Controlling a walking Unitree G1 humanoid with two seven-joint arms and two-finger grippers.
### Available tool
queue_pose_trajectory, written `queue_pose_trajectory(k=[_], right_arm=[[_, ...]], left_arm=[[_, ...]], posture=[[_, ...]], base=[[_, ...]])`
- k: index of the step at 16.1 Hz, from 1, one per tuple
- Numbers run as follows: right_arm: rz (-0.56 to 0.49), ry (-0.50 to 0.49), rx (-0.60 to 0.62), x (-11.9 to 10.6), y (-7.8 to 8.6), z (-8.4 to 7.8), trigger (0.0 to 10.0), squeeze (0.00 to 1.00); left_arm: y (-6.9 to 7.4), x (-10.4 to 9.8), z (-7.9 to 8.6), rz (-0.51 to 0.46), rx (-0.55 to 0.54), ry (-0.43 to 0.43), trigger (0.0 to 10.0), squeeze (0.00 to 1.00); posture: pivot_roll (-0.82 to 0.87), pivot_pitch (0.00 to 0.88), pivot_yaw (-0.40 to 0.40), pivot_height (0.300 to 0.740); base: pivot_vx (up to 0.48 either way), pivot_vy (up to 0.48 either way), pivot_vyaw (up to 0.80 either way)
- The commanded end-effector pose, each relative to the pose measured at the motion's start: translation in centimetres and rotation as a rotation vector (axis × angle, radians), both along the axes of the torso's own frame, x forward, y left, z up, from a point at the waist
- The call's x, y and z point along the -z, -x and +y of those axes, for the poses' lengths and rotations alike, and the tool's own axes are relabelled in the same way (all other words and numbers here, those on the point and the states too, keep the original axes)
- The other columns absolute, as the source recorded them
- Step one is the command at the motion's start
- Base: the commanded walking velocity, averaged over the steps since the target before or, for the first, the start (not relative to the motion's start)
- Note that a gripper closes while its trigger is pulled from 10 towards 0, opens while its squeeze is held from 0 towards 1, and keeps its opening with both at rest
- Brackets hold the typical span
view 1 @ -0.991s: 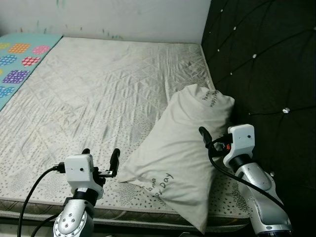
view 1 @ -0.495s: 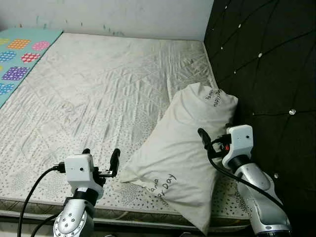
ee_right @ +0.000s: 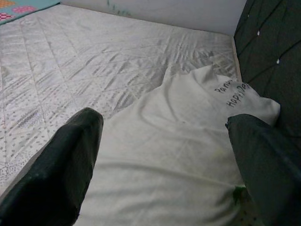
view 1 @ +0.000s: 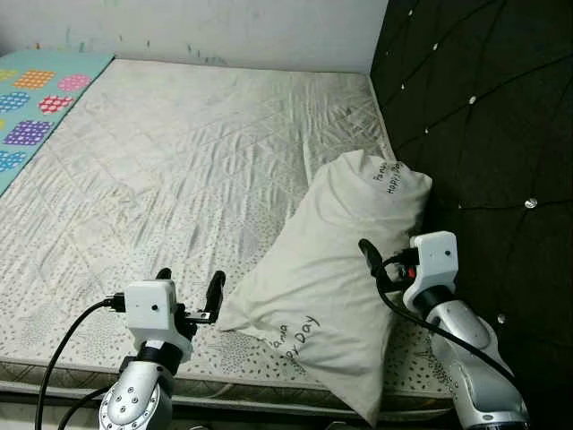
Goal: Clean up the room
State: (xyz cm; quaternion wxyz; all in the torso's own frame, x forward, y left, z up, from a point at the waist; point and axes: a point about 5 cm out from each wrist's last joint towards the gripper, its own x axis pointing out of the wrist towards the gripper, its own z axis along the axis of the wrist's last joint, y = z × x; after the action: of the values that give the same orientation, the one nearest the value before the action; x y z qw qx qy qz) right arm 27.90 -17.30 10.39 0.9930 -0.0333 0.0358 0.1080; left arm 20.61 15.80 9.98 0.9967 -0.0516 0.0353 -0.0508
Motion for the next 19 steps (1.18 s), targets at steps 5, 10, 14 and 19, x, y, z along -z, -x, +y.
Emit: queue_pose_trajectory(k=[5,10,14,19], right_arm=[[0.001,0.009,-0.013,-0.21,0.18,-0.07,10.0,0.0],[0.002,0.016,-0.033,-0.18,0.13,0.09,10.0,0.0],[0.0,0.019,-0.038,-0.21,-0.01,0.11,10.0,0.0],[-0.003,0.025,-0.055,-0.26,-0.2,0.33,10.0,0.0]], left_arm=[[0.29,-0.15,-0.09,0.005,0.002,-0.001,10.0,0.0],[0.27,-0.17,-0.04,0.002,-0.009,-0.005,10.0,0.0],[0.22,-0.22,0.09,-0.003,-0.025,-0.012,10.0,0.0],[0.2,-0.25,0.21,-0.004,-0.041,-0.012,10.0,0.0]], posture=[[-0.11,0.154,-0.041,0.715],[-0.11,0.152,-0.046,0.671],[-0.11,0.15,-0.048,0.667],[-0.11,0.152,-0.051,0.615]], base=[[0.0,0.0,0.0],[0.0,0.0,0.0],[0.0,0.0,0.0],[0.0,0.0,0.0]])
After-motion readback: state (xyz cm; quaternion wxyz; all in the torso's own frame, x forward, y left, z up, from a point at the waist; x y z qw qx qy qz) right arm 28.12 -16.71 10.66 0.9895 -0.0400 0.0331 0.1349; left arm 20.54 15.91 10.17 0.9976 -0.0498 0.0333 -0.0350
